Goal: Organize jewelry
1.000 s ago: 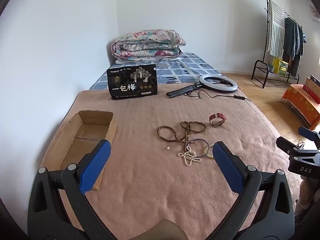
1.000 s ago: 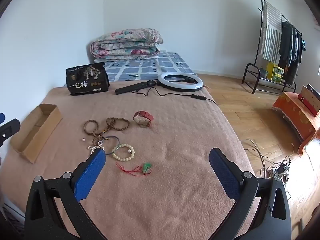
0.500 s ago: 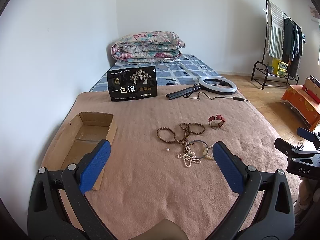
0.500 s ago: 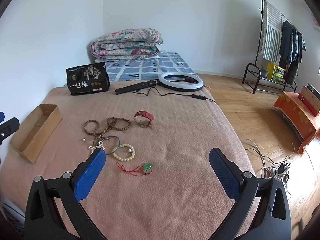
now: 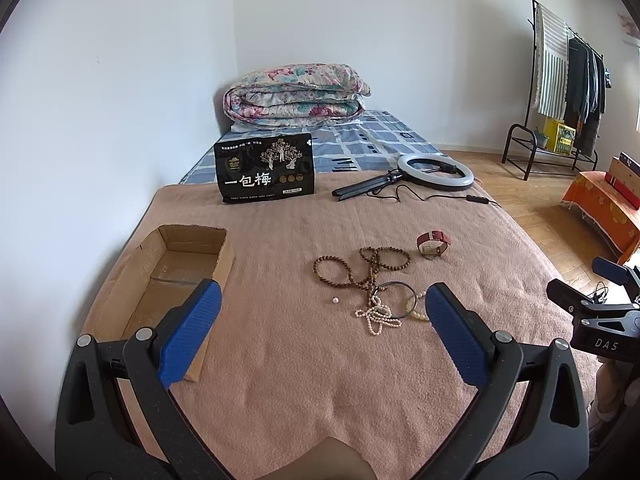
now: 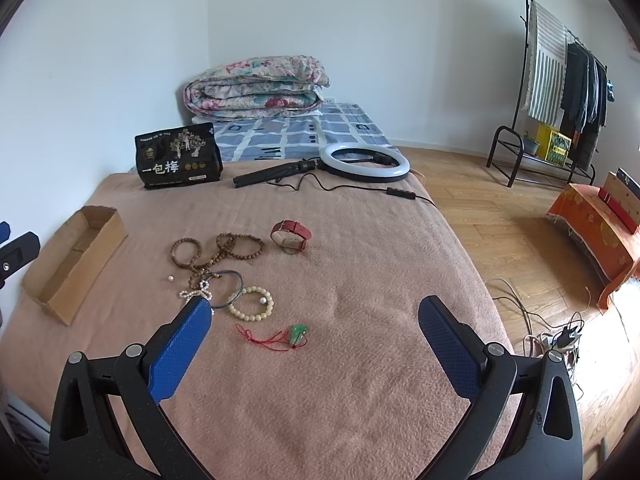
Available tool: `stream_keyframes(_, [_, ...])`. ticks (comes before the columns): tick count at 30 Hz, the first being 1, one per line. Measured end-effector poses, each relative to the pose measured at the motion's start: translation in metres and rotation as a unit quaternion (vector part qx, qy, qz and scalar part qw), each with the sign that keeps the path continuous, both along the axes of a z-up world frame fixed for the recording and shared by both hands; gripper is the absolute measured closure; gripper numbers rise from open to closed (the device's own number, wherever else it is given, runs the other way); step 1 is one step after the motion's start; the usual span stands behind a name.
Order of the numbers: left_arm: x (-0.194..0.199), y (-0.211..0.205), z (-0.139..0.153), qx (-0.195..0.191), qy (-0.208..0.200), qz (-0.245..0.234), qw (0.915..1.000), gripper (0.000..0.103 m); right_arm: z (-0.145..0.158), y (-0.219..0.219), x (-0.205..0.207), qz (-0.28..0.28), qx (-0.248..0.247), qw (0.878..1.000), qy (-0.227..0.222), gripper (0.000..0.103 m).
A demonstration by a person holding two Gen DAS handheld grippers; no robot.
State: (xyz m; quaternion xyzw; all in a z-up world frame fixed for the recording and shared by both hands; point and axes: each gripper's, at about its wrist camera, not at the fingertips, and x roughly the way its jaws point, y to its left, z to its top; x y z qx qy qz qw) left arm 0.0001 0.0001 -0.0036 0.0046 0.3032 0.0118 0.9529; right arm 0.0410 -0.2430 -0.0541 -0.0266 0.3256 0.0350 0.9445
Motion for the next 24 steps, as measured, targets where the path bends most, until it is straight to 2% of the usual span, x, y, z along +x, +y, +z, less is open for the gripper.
stream_keyframes(24, [-0.0009, 0.0001, -0.0012, -0.001, -0.002, 0.000, 1.0000, 0.000, -0.0034, 0.0054, -0.0026, 0.001, 0.000, 1.000, 0.003, 0.000])
